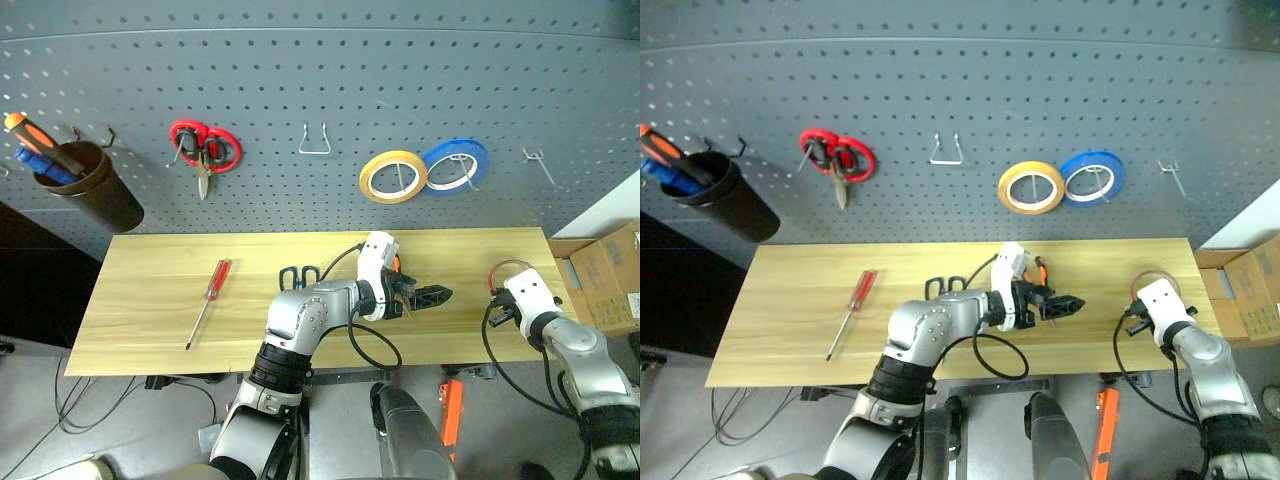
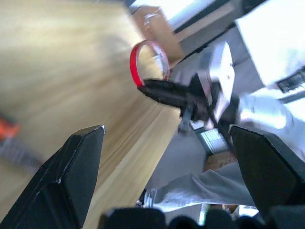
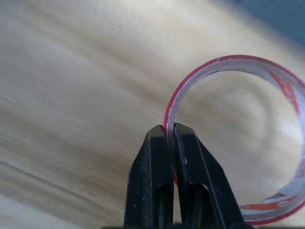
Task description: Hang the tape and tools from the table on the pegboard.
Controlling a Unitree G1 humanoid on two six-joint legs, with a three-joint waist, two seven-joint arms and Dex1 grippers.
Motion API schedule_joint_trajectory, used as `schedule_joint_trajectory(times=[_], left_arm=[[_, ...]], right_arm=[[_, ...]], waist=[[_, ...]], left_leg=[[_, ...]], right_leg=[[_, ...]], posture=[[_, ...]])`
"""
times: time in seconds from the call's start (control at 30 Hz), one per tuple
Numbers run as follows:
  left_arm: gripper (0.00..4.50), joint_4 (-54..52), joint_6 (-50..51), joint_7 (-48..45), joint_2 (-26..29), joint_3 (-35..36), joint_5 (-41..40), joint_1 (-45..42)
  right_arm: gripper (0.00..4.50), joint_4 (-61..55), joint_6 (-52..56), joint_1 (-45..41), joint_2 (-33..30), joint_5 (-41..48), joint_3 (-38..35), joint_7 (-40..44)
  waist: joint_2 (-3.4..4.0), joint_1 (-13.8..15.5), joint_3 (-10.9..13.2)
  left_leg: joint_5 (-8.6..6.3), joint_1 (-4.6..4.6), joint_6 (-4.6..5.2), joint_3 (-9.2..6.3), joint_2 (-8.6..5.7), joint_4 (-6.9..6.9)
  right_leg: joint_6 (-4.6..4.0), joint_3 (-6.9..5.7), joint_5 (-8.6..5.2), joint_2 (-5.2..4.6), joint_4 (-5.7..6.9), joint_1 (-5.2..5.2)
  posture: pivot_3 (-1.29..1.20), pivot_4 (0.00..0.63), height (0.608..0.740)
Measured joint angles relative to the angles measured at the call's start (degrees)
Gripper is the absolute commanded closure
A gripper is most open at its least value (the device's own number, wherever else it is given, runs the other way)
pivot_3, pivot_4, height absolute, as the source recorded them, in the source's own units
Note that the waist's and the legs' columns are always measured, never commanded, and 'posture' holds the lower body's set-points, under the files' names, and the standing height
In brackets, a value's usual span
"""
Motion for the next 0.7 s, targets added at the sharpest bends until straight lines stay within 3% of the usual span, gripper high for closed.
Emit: schedule_joint_trajectory(times=[0.1, 0.2, 0.37, 0.7], left_arm=[[0.00, -4.46, 2.37, -2.46, 0.59, 3.87, -5.89, -1.57], [0.00, -6.19, 4.49, -3.29, 0.96, 7.61, -10.54, -4.09], [0.00, -4.44, 4.03, -2.83, 1.88, 11.78, -12.67, -9.23], [0.00, 1.69, -2.49, -2.77, 1.76, 10.66, -10.13, -10.63]], right_arm=[[4.49, -14.46, 0.62, 4.63, 5.50, -2.76, -0.92, -6.62], [4.49, -17.75, 0.02, 3.61, 7.69, -5.90, -0.94, -11.30], [4.49, -13.49, -3.35, -3.97, 7.96, -8.74, -2.18, -17.13], [4.49, 4.30, -11.29, -17.15, 6.07, -7.70, -3.63, -19.14]], waist=[[0.05, -0.33, -0.04], [0.04, -0.77, -0.18], [-0.06, -0.95, -0.78], [0.02, -0.85, -1.75]], left_leg=[[0.10, 0.02, -0.17, -0.11, 0.08, -0.01], [0.11, -0.02, -0.16, -0.10, 0.03, 0.21], [0.06, -0.30, -0.06, -0.14, -0.02, 0.72], [0.07, -0.30, -0.05, -0.14, -0.02, 0.71]], right_leg=[[-0.03, -0.11, 0.02, 0.10, 0.09, -0.02], [0.01, -0.10, 0.11, 0.06, 0.06, 0.03], [0.14, -0.11, 0.31, 0.04, -0.02, 0.05], [-0.08, -0.11, 0.46, 0.04, 0.02, 0.05]], posture=[[-0.14, 0.246, 0.740], [-0.13, 0.226, 0.740], [-0.12, 0.199, 0.740], [-0.10, 0.157, 0.740]])
